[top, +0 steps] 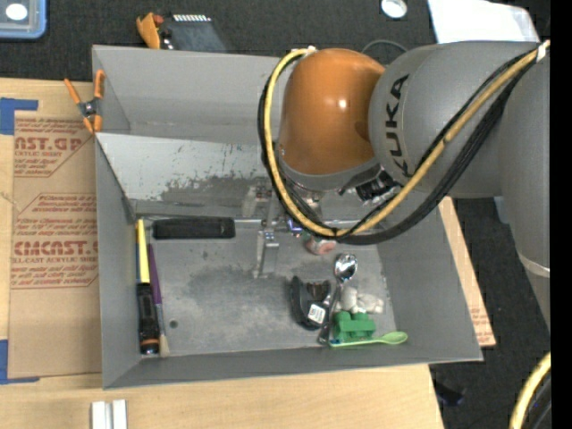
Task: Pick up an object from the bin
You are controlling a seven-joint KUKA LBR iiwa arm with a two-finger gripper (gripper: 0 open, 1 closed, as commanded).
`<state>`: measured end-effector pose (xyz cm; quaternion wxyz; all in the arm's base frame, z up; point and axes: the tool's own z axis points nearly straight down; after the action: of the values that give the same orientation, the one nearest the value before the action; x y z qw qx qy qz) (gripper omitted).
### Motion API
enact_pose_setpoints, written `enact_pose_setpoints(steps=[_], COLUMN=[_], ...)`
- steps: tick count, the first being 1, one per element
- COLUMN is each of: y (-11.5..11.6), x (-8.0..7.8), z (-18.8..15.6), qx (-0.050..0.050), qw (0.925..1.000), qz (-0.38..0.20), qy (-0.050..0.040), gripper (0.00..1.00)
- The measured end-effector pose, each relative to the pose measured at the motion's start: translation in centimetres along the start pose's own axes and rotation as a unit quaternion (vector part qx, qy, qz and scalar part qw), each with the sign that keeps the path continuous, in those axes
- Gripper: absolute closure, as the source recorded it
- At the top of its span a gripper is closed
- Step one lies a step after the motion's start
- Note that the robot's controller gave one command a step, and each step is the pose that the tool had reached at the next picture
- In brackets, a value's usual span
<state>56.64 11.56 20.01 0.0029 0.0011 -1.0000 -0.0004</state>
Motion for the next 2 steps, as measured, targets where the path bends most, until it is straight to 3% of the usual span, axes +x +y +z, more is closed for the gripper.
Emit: enact_pose_setpoints(steps=[1,2], y=[-0.1,3.8], x=[-0.2,-2.2], z=[-0.4,9.0], qx=[0.000,-0.002], qw=[1.0000,1.0000], qz=[0.001,0.006], qy=[-0.0039,-0.0059], gripper=[0.00,0.00])
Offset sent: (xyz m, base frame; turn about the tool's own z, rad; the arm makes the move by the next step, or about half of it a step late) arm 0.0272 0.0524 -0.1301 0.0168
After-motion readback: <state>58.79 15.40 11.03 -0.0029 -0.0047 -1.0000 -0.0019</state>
